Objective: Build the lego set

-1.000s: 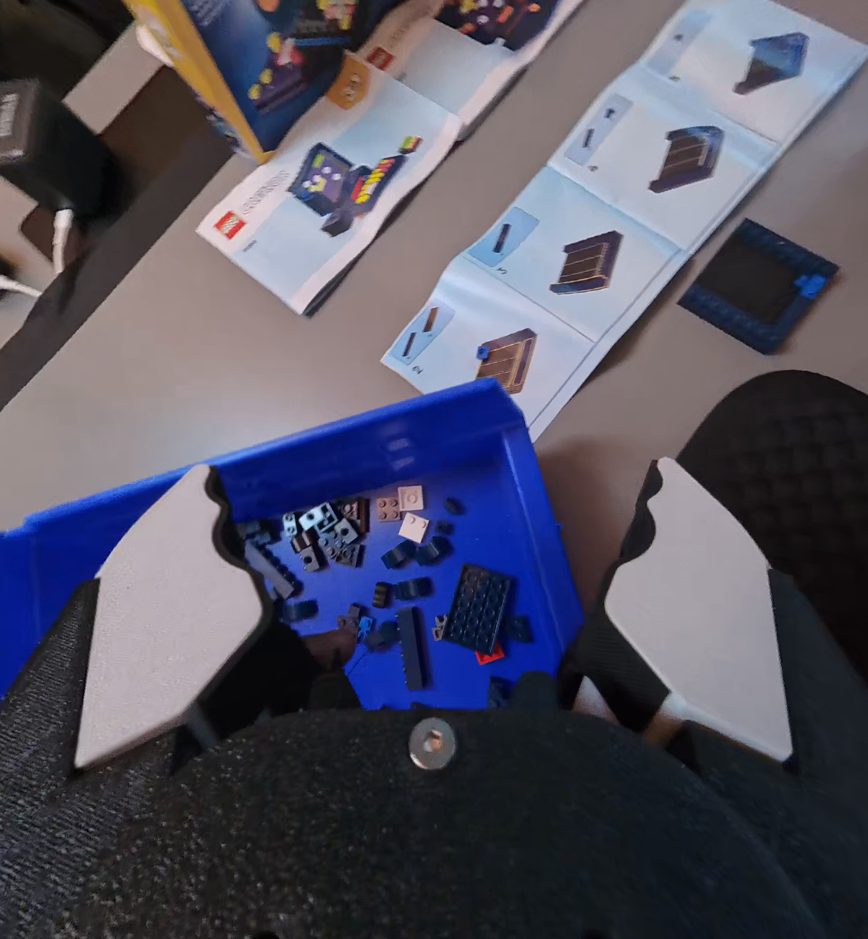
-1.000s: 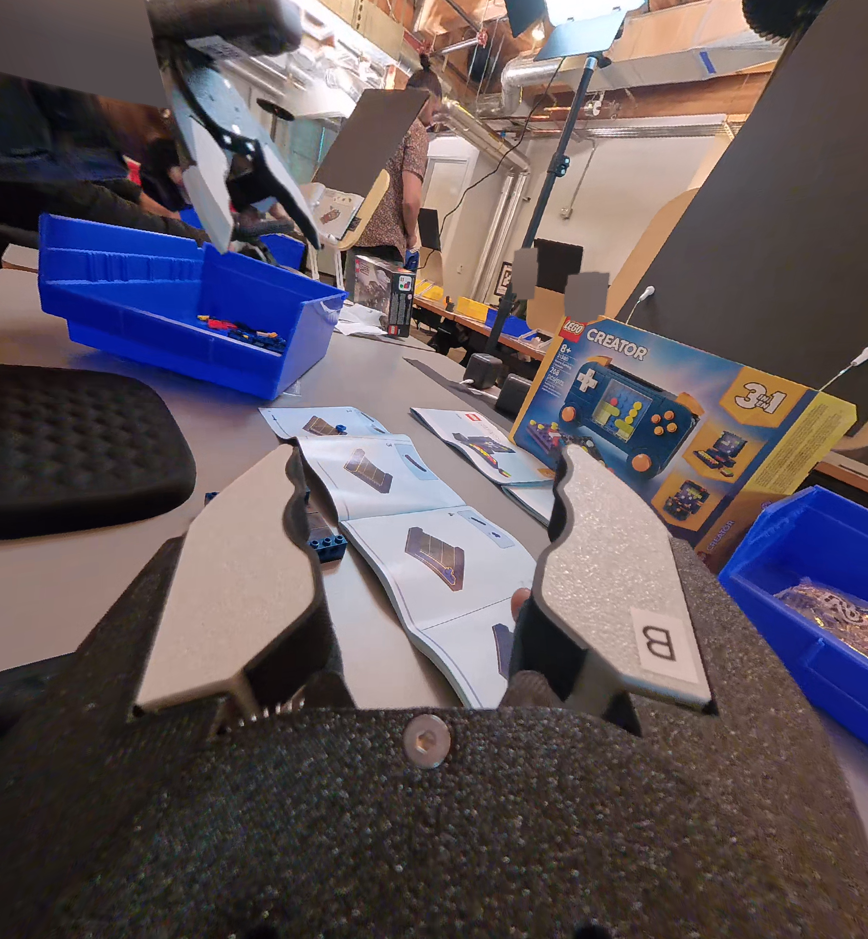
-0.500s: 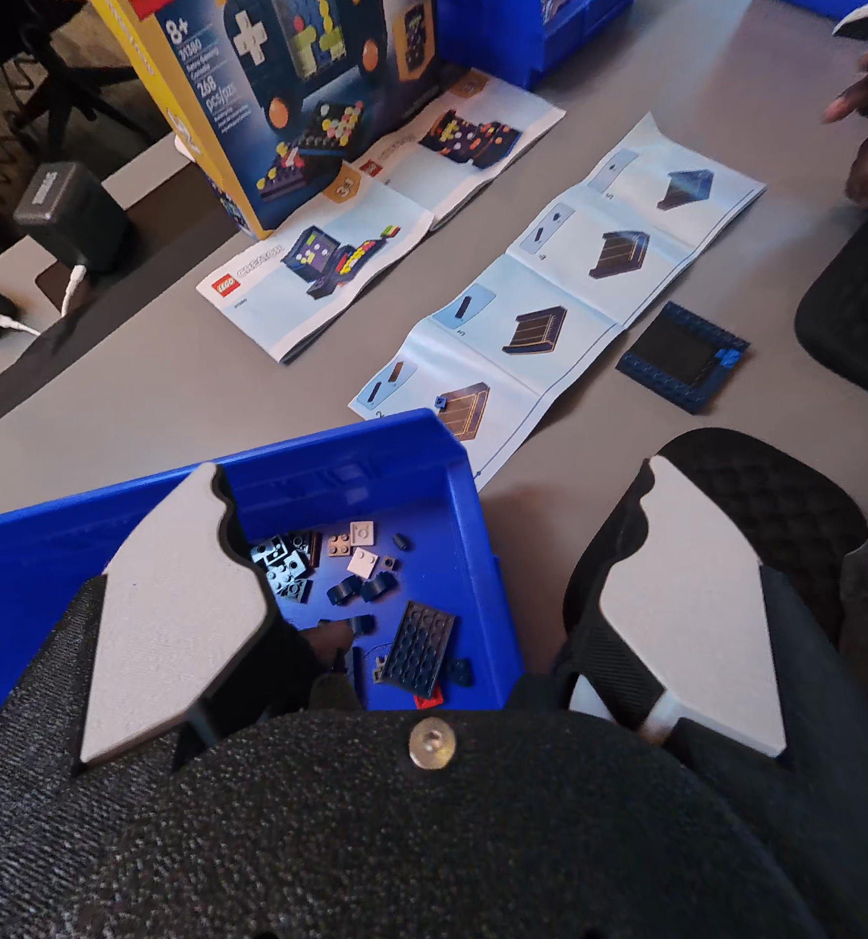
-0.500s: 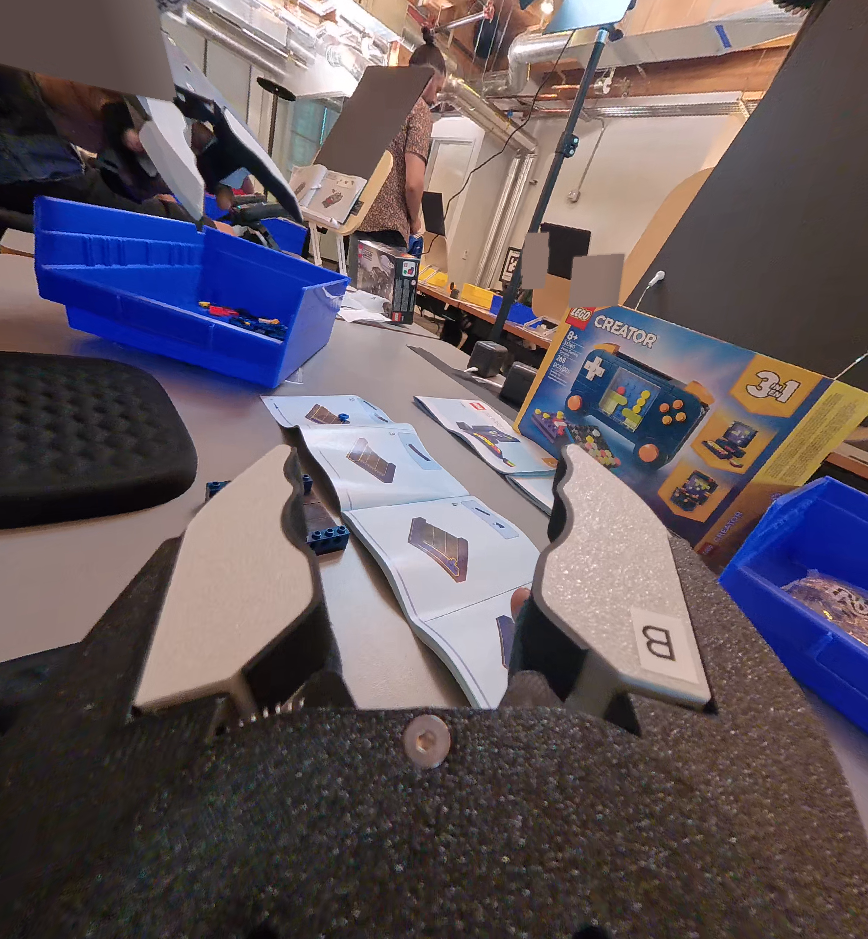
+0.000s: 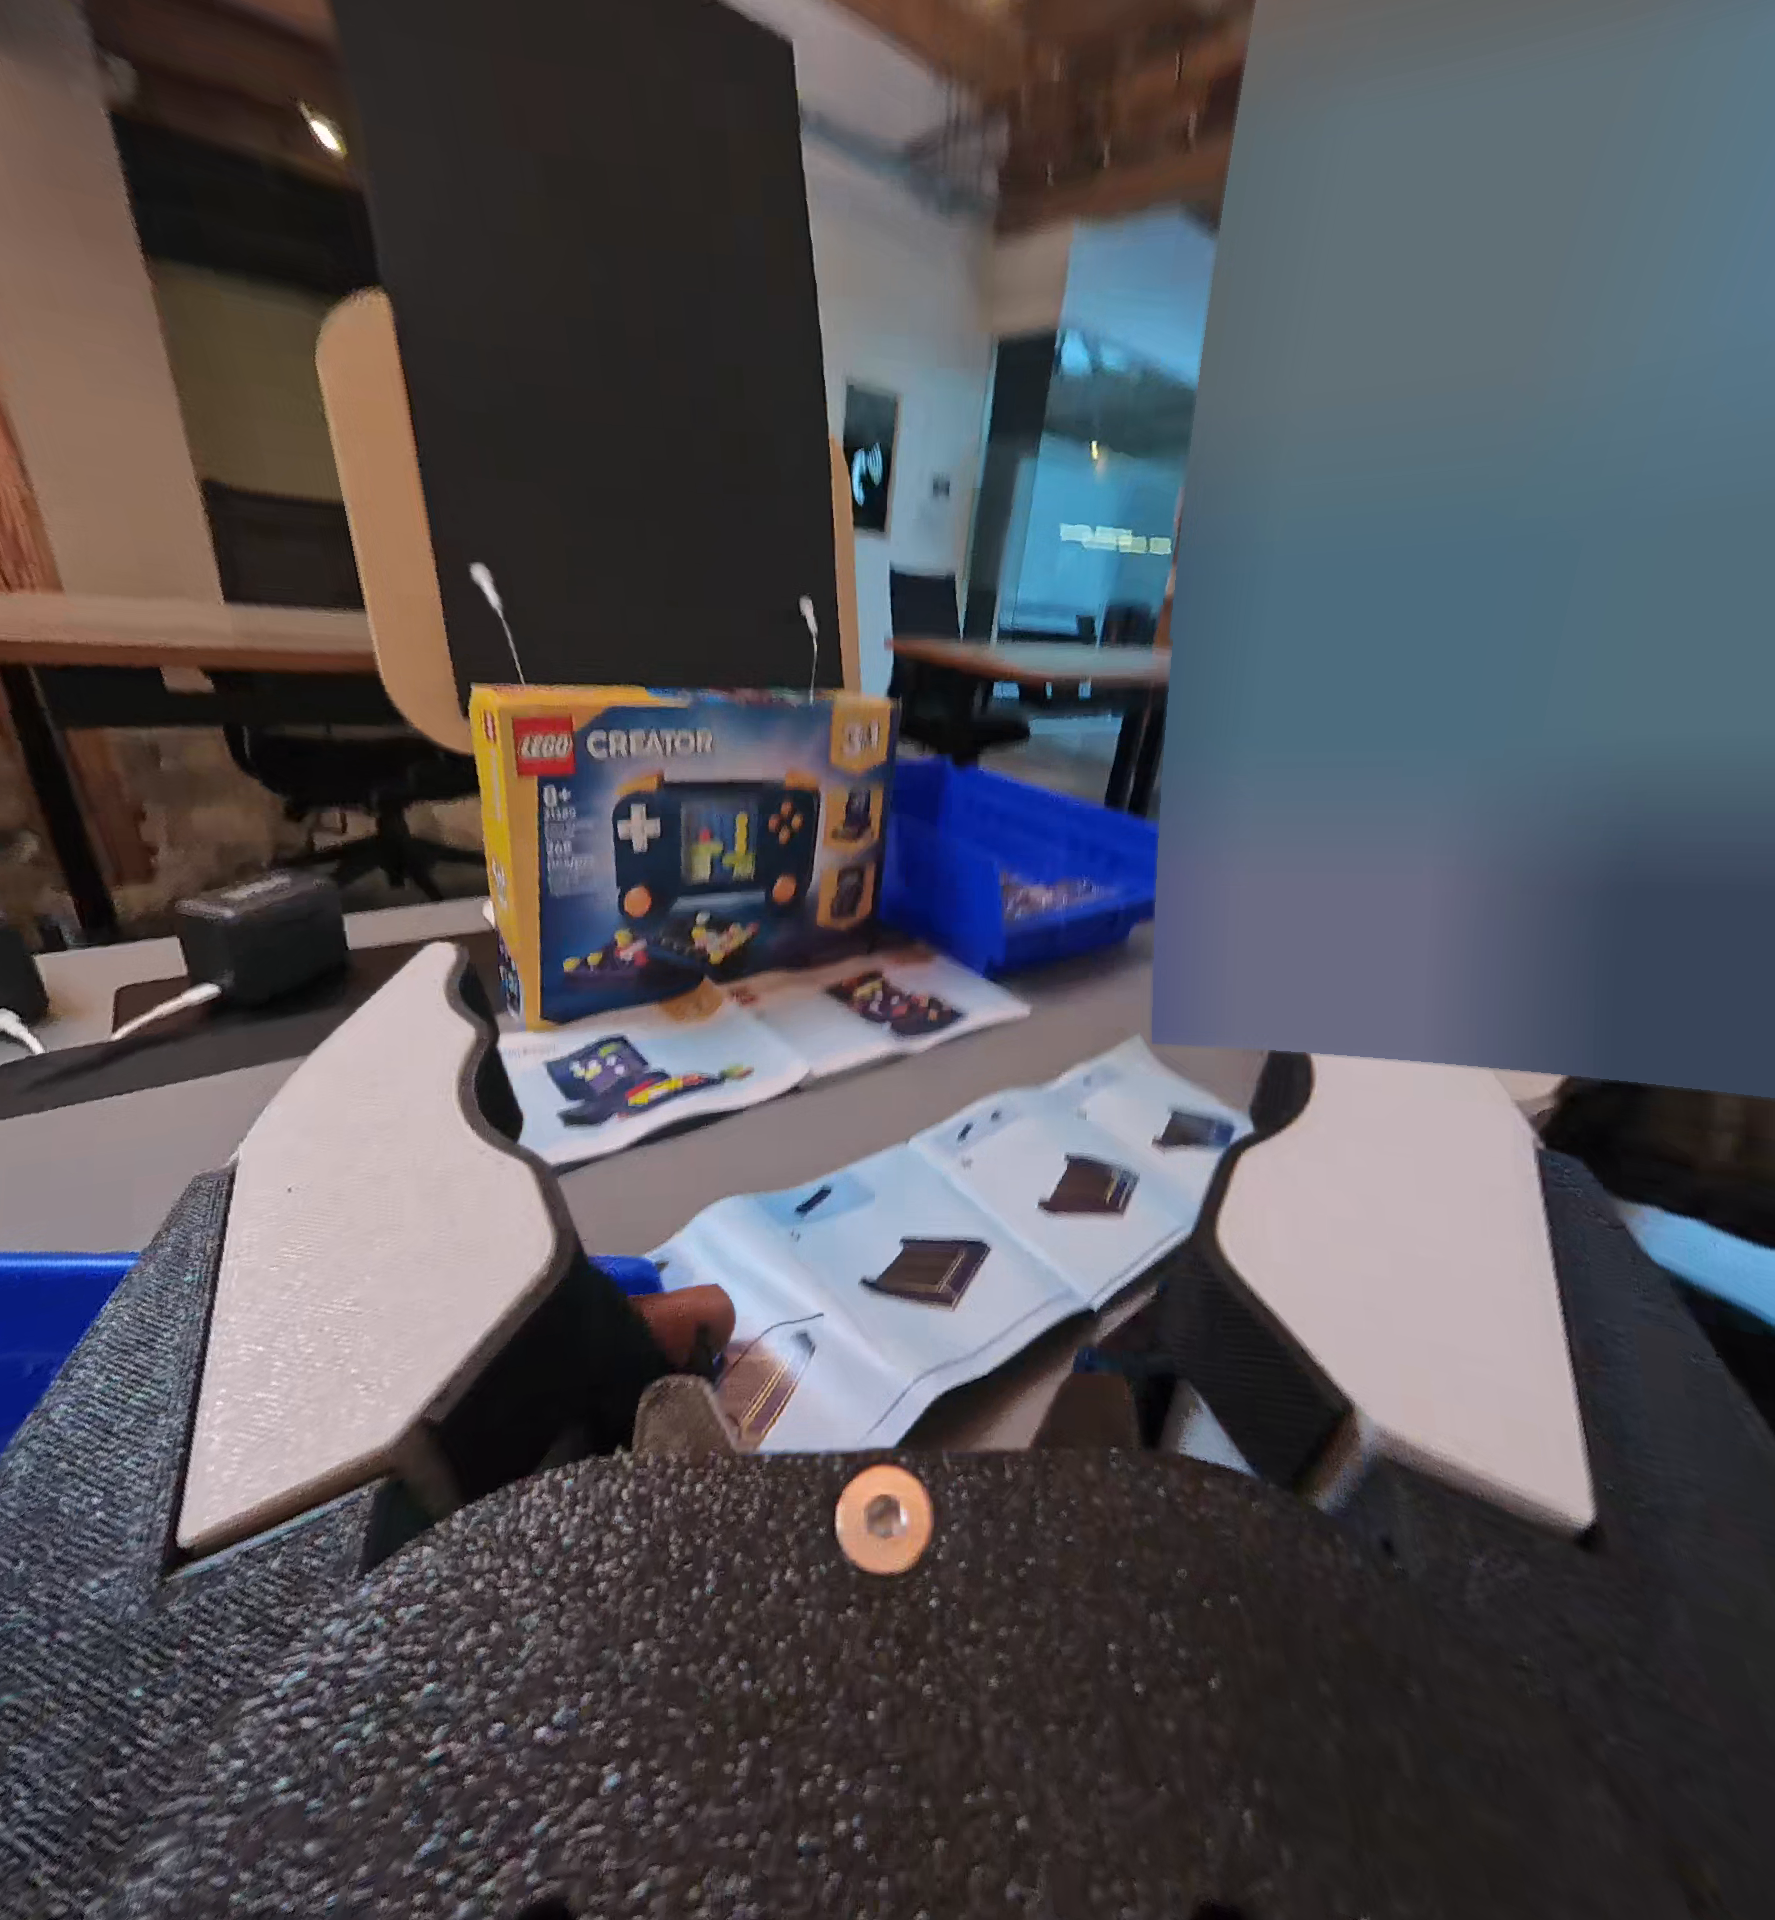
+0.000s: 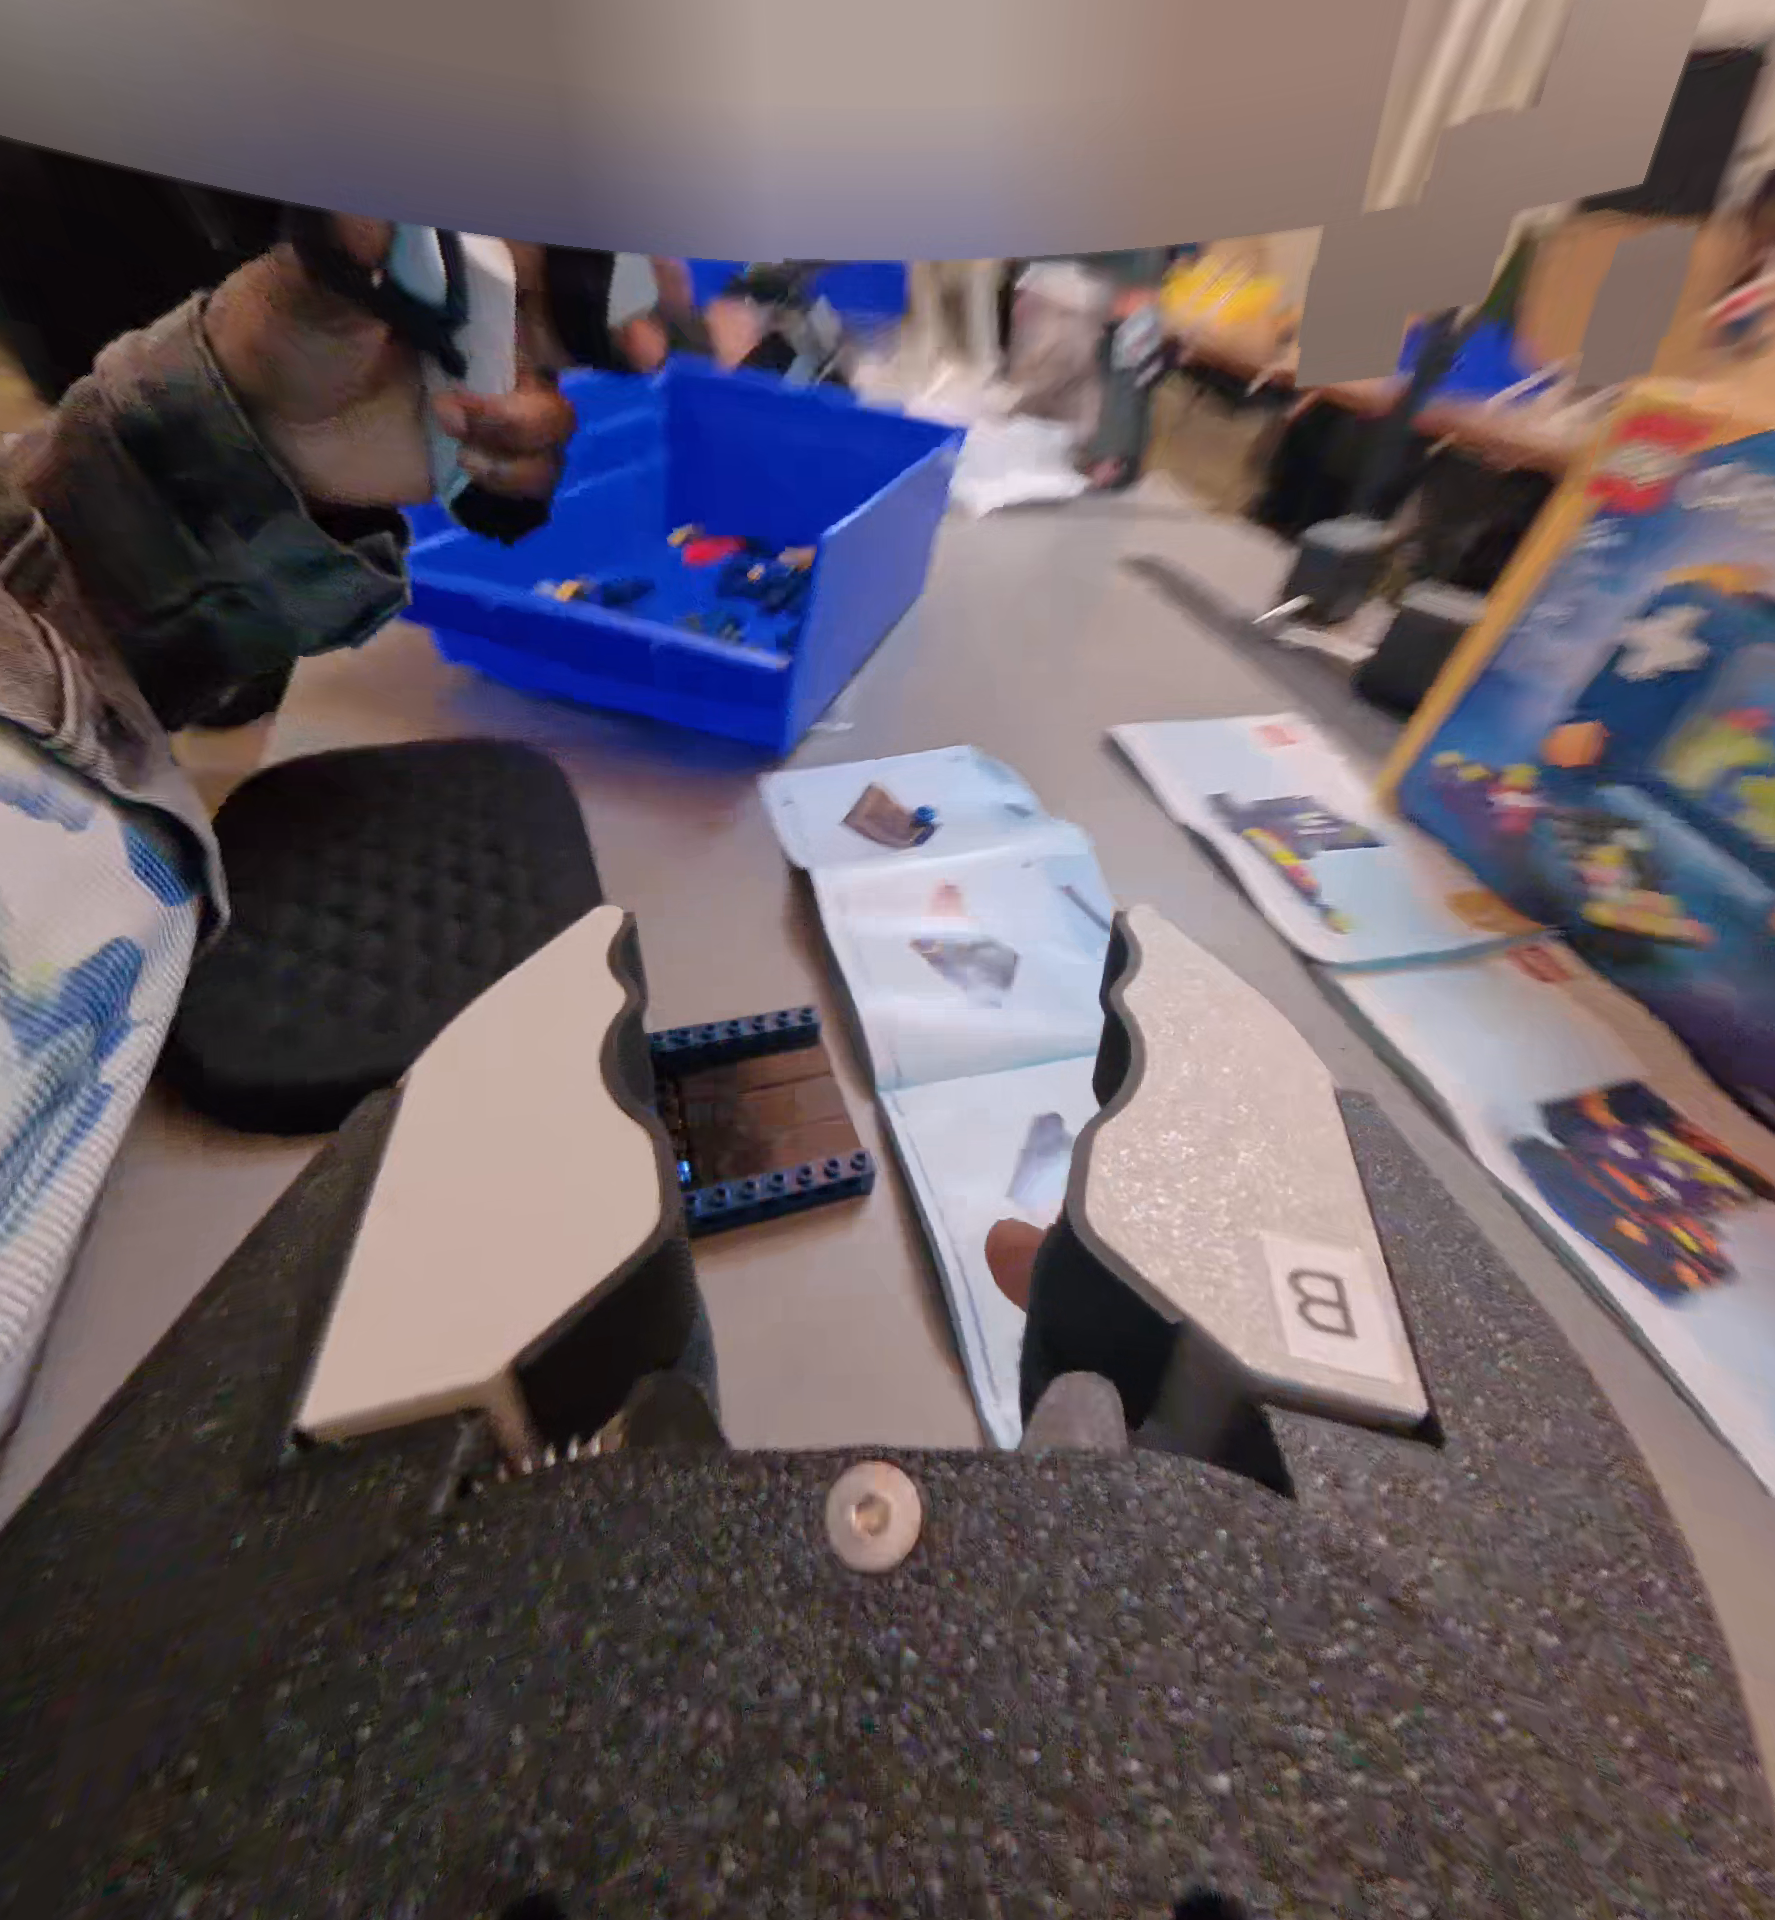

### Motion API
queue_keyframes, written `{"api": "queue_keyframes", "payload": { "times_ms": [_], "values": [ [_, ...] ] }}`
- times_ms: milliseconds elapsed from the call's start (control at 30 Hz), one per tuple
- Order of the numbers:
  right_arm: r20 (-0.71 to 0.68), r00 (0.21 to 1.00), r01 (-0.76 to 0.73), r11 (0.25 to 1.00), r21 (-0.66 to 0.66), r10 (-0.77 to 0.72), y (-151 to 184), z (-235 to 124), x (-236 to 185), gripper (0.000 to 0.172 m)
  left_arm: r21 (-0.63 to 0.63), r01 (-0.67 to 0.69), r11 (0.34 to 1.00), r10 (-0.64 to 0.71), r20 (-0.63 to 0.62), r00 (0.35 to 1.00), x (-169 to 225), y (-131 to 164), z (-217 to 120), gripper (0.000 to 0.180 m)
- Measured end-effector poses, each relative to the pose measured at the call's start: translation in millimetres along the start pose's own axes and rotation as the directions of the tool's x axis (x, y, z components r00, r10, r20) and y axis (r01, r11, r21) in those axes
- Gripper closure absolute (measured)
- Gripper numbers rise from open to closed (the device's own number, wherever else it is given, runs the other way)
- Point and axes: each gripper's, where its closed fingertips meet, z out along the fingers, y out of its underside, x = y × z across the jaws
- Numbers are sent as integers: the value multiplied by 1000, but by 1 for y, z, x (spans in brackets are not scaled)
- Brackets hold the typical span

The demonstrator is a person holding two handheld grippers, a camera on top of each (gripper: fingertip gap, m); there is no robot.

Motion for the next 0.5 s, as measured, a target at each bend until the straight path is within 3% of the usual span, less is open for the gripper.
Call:
{"api": "queue_keyframes", "payload": {
  "times_ms": [33, 100, 200, 333, 400, 500],
  "values": [
    [60, 998, 0, 998, -60, 4, -2, 15, 2, 89, 47, 6, 999, -7, 11, 1000, 0, -4, -4, 43],
    [172, 984, -11, 990, -140, 35, -6, 52, 7, 119, 147, 11, 989, -15, 26, 1000, 1, -15, -13, 47],
    [324, 944, 14, 976, -218, 59, 3, 117, 16, 147, 262, 2, 965, -11, 33, 999, 3, -26, -28, 56],
    [446, 895, 184, 907, -378, 4, 47, 176, 22, 151, 280, 2, 960, -10, 25, 1000, 5, -22, -36, 60],
    [486, 871, 296, 867, -402, -72, 60, 188, 28, 151, 242, -10, 970, 4, 22, 1000, 5, -13, -36, 60],
    [550, 831, 348, 848, -399, -82, 65, 197, 26, 145, 214, 2, 977, -1, -6, 1000, 7, -3, -36, 64]
  ]
}}
